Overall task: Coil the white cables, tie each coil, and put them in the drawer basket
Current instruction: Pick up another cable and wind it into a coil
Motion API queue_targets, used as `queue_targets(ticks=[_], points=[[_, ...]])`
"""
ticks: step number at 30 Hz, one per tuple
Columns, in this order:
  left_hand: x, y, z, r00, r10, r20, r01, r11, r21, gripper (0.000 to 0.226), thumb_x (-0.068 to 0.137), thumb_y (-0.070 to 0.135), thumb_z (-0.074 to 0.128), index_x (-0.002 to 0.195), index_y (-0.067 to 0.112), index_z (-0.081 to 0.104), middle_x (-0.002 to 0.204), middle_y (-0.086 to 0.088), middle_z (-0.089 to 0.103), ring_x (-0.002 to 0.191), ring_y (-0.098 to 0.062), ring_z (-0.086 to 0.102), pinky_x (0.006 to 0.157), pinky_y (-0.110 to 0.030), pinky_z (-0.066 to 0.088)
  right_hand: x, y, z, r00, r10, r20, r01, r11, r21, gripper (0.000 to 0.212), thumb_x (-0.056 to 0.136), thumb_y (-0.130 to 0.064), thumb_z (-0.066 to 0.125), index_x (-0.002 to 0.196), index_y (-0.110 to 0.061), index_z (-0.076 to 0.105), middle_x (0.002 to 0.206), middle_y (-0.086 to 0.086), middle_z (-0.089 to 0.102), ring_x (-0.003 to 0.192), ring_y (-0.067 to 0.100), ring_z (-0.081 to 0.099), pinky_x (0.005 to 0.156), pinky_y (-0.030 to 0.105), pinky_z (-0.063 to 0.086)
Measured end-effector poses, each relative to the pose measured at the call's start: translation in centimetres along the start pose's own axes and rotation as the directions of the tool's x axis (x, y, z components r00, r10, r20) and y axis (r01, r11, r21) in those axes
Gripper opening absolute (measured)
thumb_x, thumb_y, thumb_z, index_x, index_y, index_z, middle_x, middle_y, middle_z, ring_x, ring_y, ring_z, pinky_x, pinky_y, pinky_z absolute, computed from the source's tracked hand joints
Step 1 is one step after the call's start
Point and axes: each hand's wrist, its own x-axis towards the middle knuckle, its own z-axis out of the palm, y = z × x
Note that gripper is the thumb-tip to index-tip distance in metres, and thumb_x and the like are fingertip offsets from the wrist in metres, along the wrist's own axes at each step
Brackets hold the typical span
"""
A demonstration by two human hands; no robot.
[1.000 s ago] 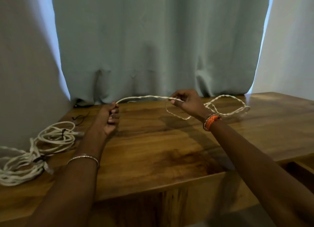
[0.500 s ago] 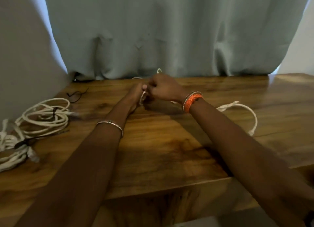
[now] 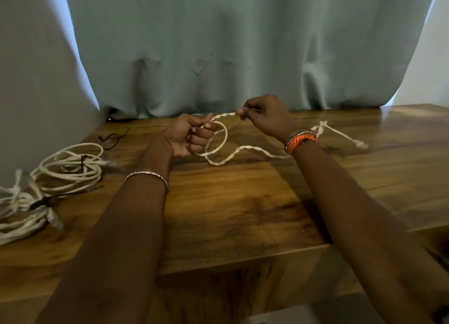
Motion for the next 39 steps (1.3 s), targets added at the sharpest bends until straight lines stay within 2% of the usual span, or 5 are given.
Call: queue_targets(ticks=[10, 21, 26, 32, 39], points=[[-2.0, -0.3, -3.8, 0.860, 0.300, -0.414, -0.391, 0.907, -0.156, 0.039, 0.102, 0.028, 0.024, 0.065, 0.020, 0.033, 0.035, 0.008, 0.016, 0.032, -0.007, 0.005, 0.028, -0.013, 0.005, -0.6, 2.3, -1.4, 0.994, 0.098, 0.039, -0.098, 0.995, -0.015, 0.019, 0.081, -0.018, 0.067, 0.098, -0.016, 0.075, 0.094, 0.004, 0.074, 0.089, 0.015, 0.067, 0.084, 0.032, 0.053], [1.1, 0.6, -1.2, 0.649, 0.340, -0.681, -0.569, 0.811, -0.138, 0.036, 0.098, 0.008, 0.027, 0.062, 0.016, 0.030, 0.032, 0.009, 0.027, 0.025, -0.004, 0.021, 0.027, -0.016, 0.017, -0.8, -1.5, 2.2, 0.998, -0.035, -0.044, 0.028, 0.988, -0.151, 0.020, 0.087, -0.021, 0.057, 0.101, -0.019, 0.072, 0.087, 0.011, 0.072, 0.080, 0.030, 0.065, 0.066, 0.030, 0.046], [0.9, -0.4, -0.8, 0.703, 0.332, -0.629, -0.432, 0.902, -0.007, 0.033, 0.096, 0.009, 0.031, 0.065, 0.013, 0.040, 0.036, 0.008, 0.040, 0.033, -0.006, 0.035, 0.033, -0.014, 0.031, -1.3, -3.8, 2.1, 0.922, -0.035, 0.386, 0.107, 0.980, -0.166, 0.020, 0.085, -0.024, 0.061, 0.098, -0.018, 0.075, 0.100, 0.004, 0.073, 0.093, 0.021, 0.064, 0.076, 0.028, 0.048], [1.6, -0.8, 1.2, 0.670, 0.501, -0.547, -0.322, 0.861, 0.394, 0.025, 0.090, 0.004, 0.047, 0.066, 0.005, 0.055, 0.047, -0.005, 0.054, 0.034, -0.011, 0.049, 0.037, -0.016, 0.043, -1.3, -5.3, 2.0, 0.948, -0.095, 0.303, -0.012, 0.943, 0.333, 0.016, 0.088, -0.014, 0.062, 0.095, -0.019, 0.075, 0.093, 0.002, 0.074, 0.089, 0.022, 0.068, 0.084, 0.039, 0.051], [0.4, 0.1, 2.4, 0.899, 0.186, -0.395, 0.035, 0.871, 0.489, 0.056, 0.097, 0.047, 0.028, 0.058, 0.011, 0.044, 0.031, 0.009, 0.026, 0.024, -0.002, 0.017, 0.031, -0.009, 0.011, -1.3, -2.1, 0.5, 0.962, -0.208, 0.179, 0.261, 0.896, -0.359, 0.019, 0.086, -0.033, 0.059, 0.101, -0.027, 0.068, 0.089, 0.003, 0.070, 0.089, 0.026, 0.062, 0.069, 0.029, 0.036]])
